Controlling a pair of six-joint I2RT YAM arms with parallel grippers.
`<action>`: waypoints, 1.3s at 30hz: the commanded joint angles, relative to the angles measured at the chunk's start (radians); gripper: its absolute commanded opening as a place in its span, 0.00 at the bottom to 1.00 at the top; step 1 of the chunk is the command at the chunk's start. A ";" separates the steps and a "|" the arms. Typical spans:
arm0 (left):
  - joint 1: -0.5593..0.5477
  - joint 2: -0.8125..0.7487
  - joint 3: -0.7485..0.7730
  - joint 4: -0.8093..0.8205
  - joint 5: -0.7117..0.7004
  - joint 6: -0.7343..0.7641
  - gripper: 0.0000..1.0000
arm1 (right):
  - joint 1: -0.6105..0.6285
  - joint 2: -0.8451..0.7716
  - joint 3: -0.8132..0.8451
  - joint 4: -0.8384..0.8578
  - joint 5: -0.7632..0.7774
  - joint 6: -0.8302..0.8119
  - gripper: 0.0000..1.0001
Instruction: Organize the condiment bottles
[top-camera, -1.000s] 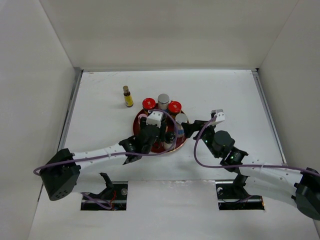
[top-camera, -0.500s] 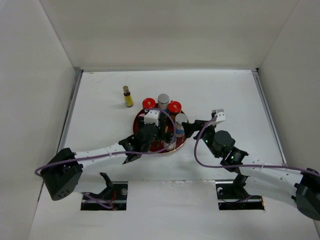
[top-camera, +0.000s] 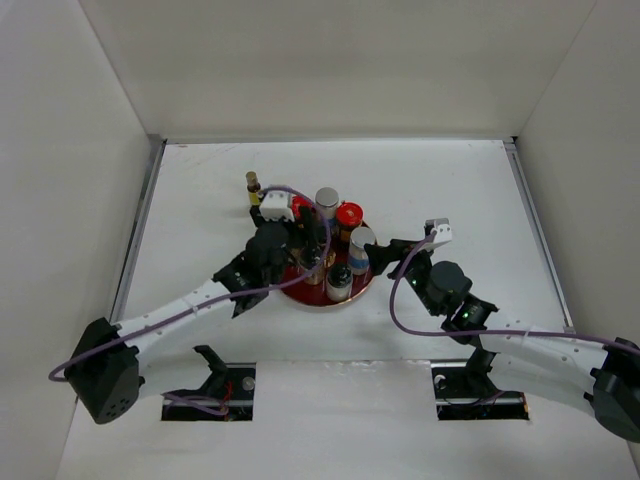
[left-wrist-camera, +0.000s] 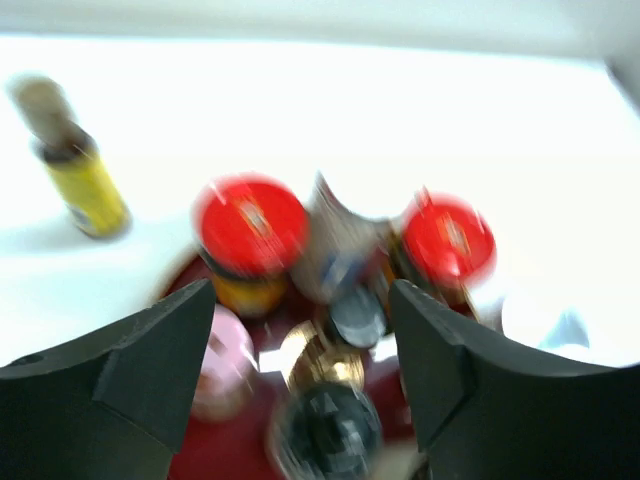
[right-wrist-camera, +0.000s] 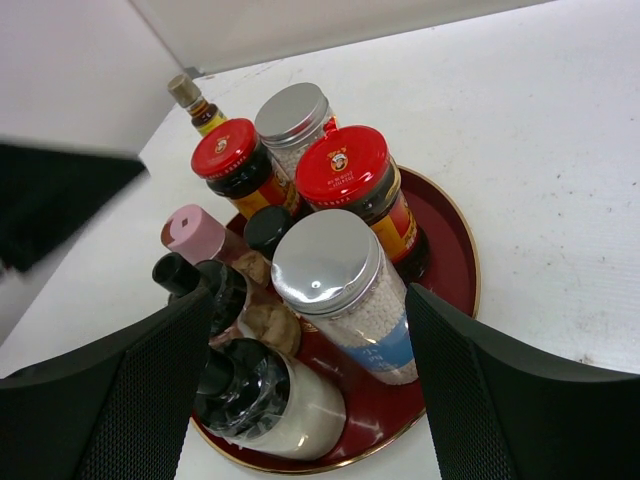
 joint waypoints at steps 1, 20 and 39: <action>0.114 0.003 0.110 0.041 0.007 0.021 0.67 | 0.003 -0.005 0.010 0.057 0.010 -0.006 0.81; 0.525 0.553 0.559 -0.134 0.182 -0.020 0.54 | 0.003 0.003 0.013 0.058 -0.008 -0.003 0.82; 0.544 0.595 0.513 -0.111 0.160 -0.025 0.42 | 0.003 0.026 0.014 0.061 -0.019 0.005 0.82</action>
